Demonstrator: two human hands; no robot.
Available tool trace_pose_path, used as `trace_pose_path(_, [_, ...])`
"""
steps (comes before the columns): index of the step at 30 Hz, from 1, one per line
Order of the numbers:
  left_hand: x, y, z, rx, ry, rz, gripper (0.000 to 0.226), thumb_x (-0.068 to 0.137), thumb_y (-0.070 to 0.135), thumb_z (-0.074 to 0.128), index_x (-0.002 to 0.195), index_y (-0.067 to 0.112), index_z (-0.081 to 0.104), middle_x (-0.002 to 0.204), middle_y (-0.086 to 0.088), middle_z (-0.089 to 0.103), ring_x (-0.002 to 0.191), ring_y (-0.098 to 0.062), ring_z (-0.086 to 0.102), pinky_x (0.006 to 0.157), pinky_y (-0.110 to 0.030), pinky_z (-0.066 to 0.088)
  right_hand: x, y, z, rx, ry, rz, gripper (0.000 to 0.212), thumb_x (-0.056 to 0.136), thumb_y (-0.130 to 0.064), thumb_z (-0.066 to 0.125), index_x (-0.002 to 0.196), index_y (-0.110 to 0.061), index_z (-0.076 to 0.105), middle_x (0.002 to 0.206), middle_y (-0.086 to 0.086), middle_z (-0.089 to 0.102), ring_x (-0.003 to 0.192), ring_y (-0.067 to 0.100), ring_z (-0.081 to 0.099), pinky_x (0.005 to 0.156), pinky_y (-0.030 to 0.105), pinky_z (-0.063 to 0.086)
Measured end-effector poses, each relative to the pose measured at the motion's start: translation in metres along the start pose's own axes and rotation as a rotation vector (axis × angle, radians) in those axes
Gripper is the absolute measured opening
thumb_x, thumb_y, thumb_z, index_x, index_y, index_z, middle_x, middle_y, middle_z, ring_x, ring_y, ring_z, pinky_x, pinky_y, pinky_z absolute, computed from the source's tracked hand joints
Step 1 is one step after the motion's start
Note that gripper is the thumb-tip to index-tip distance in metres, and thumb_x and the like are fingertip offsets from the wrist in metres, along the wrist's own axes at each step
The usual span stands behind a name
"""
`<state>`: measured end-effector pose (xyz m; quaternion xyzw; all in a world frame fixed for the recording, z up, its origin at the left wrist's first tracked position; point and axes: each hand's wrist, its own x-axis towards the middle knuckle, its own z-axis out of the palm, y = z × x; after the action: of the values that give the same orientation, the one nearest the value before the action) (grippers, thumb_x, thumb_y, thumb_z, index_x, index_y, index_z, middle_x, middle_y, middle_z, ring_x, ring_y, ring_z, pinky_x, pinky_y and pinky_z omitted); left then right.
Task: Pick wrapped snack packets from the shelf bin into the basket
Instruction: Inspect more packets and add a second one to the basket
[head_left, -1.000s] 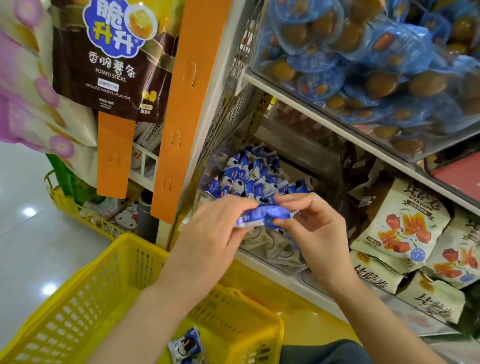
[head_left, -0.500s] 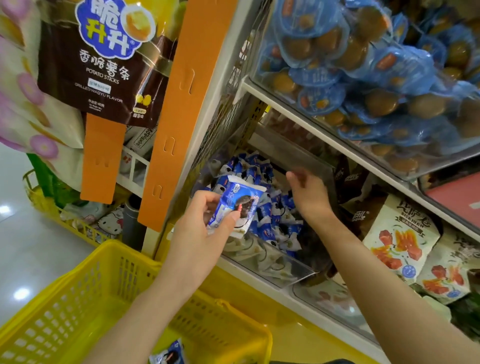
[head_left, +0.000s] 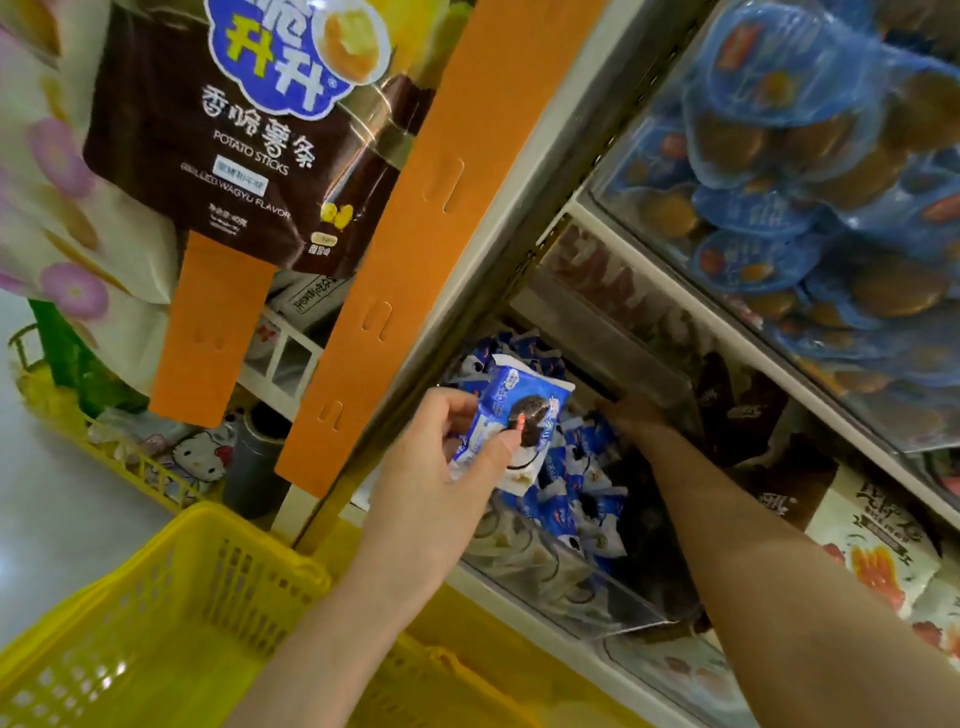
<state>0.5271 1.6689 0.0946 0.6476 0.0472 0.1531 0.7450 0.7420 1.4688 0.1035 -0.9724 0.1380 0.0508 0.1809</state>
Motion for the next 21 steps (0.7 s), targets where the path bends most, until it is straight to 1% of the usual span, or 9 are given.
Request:
trace_pose_path(3, [0.004,-0.003,0.001,-0.003,0.005,-0.01,0.017,0.083,0.032,0.062,0.096,0.03,0.05,0.091,0.016,0.06,0.083,0.02,0.053,0.059,0.001,0.04,0.005,-0.003,-0.002,-0.03,-0.051,0.003,0.044,0.092,-0.033,0.053,0.125,-0.004,0.052,0.118,0.018,0.059,0.097,0.03,0.06,0.07,0.027,0.044])
trace_pose_path(4, [0.004,-0.003,0.001,-0.003,0.004,-0.012,0.017,0.083,0.032,0.062,0.095,0.031,0.05,0.091,0.017,0.06,0.083,0.019,0.053,0.059,0.001,0.041,0.008,-0.004,-0.003,-0.04,-0.071,0.01,0.043,0.091,-0.033,0.054,0.12,-0.002,0.054,0.111,0.019,0.061,0.088,0.029,0.061,0.066,0.027,0.046])
trace_pose_path(5, [0.004,-0.003,0.002,-0.004,0.003,-0.012,0.017,0.083,0.032,0.062,0.095,0.031,0.05,0.09,0.017,0.061,0.082,0.018,0.054,0.059,0.001,0.041,0.01,-0.005,-0.003,-0.044,-0.095,0.025,0.041,0.09,-0.032,0.054,0.115,0.0,0.056,0.105,0.019,0.063,0.083,0.029,0.061,0.066,0.03,0.049])
trace_pose_path(8, [0.004,-0.004,0.003,-0.012,0.0,-0.011,0.016,0.083,0.032,0.062,0.094,0.032,0.051,0.088,0.018,0.062,0.081,0.016,0.056,0.06,0.0,0.041,0.015,-0.003,-0.007,-0.038,-0.172,0.092,0.036,0.087,-0.029,0.057,0.107,0.001,0.057,0.109,0.021,0.062,0.097,0.034,0.06,0.084,0.041,0.05])
trace_pose_path(11, [0.002,-0.005,0.004,-0.015,-0.005,-0.007,0.017,0.083,0.032,0.062,0.096,0.029,0.052,0.088,0.017,0.062,0.082,0.016,0.056,0.06,0.0,0.041,0.015,0.0,-0.01,-0.048,-0.227,0.118,0.036,0.081,-0.039,0.062,0.094,-0.006,0.06,0.112,0.019,0.062,0.1,0.036,0.06,0.091,0.047,0.049])
trace_pose_path(15, [0.0,-0.007,0.006,-0.008,-0.015,-0.012,0.016,0.083,0.033,0.062,0.095,0.032,0.052,0.088,0.017,0.063,0.083,0.014,0.056,0.063,-0.001,0.042,0.01,-0.002,-0.01,-0.018,-0.261,0.105,0.052,0.079,-0.044,0.066,0.115,-0.008,0.056,0.116,0.015,0.061,0.096,0.032,0.061,0.086,0.044,0.052])
trace_pose_path(17, [-0.001,-0.007,0.007,-0.003,-0.019,-0.015,0.015,0.082,0.034,0.062,0.094,0.033,0.052,0.087,0.019,0.063,0.084,0.013,0.057,0.065,-0.001,0.041,0.005,-0.005,-0.01,0.039,-0.284,0.096,0.059,0.081,-0.057,0.058,0.118,-0.011,0.054,0.12,0.01,0.06,0.099,0.03,0.06,0.08,0.04,0.052])
trace_pose_path(19, [-0.001,-0.007,0.008,-0.003,-0.021,-0.015,0.014,0.082,0.034,0.063,0.092,0.034,0.052,0.084,0.02,0.063,0.083,0.012,0.057,0.065,-0.001,0.041,0.002,-0.006,-0.009,0.084,-0.299,0.095,0.059,0.081,-0.064,0.052,0.114,-0.015,0.055,0.114,0.006,0.061,0.096,0.026,0.06,0.071,0.035,0.048])
trace_pose_path(21, [-0.002,-0.007,0.008,-0.005,-0.024,-0.019,0.014,0.082,0.033,0.062,0.091,0.035,0.052,0.083,0.02,0.063,0.082,0.013,0.057,0.065,-0.001,0.041,0.001,-0.004,-0.008,0.068,-0.307,0.097,0.049,0.081,-0.055,0.057,0.102,-0.011,0.058,0.108,0.006,0.064,0.089,0.024,0.06,0.068,0.034,0.049])
